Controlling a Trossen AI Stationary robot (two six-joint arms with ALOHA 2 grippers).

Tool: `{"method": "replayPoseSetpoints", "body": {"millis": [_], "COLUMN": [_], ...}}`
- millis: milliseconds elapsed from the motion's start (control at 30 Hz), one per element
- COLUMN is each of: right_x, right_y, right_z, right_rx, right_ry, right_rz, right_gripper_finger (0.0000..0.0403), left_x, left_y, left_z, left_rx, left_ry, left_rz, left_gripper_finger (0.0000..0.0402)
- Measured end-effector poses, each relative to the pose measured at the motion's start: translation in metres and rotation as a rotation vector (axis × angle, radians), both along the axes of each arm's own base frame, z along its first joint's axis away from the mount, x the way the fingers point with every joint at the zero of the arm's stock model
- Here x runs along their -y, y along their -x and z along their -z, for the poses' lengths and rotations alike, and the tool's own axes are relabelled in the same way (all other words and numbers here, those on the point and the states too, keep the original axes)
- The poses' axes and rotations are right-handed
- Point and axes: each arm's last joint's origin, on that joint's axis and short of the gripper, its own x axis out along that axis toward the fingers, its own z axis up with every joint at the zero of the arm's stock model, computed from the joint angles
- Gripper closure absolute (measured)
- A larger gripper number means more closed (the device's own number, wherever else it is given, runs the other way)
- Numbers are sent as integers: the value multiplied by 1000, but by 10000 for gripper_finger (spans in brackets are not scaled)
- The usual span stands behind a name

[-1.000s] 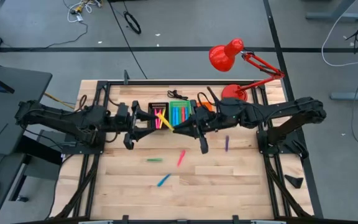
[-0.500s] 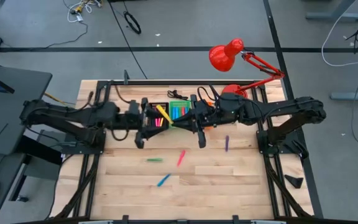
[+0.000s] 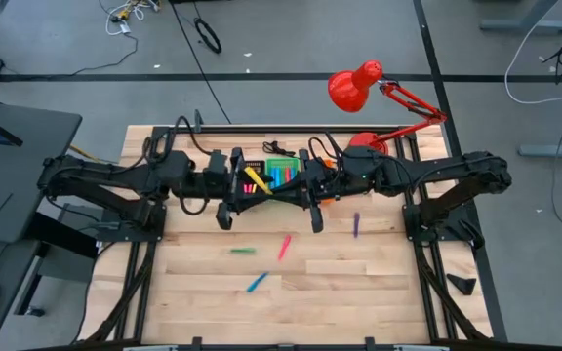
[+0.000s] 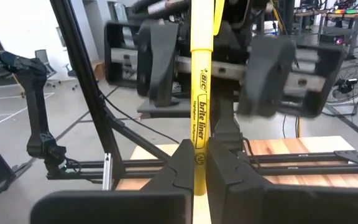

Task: Pick & Place Markers
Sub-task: Put the large yellow pen into the black bin

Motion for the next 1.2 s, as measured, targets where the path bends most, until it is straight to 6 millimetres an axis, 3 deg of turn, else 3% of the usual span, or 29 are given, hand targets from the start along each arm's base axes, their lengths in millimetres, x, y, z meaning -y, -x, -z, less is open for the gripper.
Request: {"method": "replayPoseSetpoints", "body": {"millis": [300,400,700,967,1200], "right_x": [0,0,1,9,18], "right_y": [0,0,2,36,61], "right_z": [-1,0,-1,-6,-19], "right_rx": [7,6,-6,-161,-155], "right_ry": [6,-1,12,104,120], "right_rz": [0,0,15,120,146], "right_gripper_finger": [391,384,322,266,251], "left_x": [0,0,-8,-44,-73], "left_y": [0,0,-1,8,18], "left_z": [3,2,4,19,47], "left_rx": [-46,-45,-58,-235,-486], "left_ry": [8,5,77,323,626], "left_rz": [14,12,-69,-254,-355], "left_gripper_finger": [338,366,366,366,366]}}
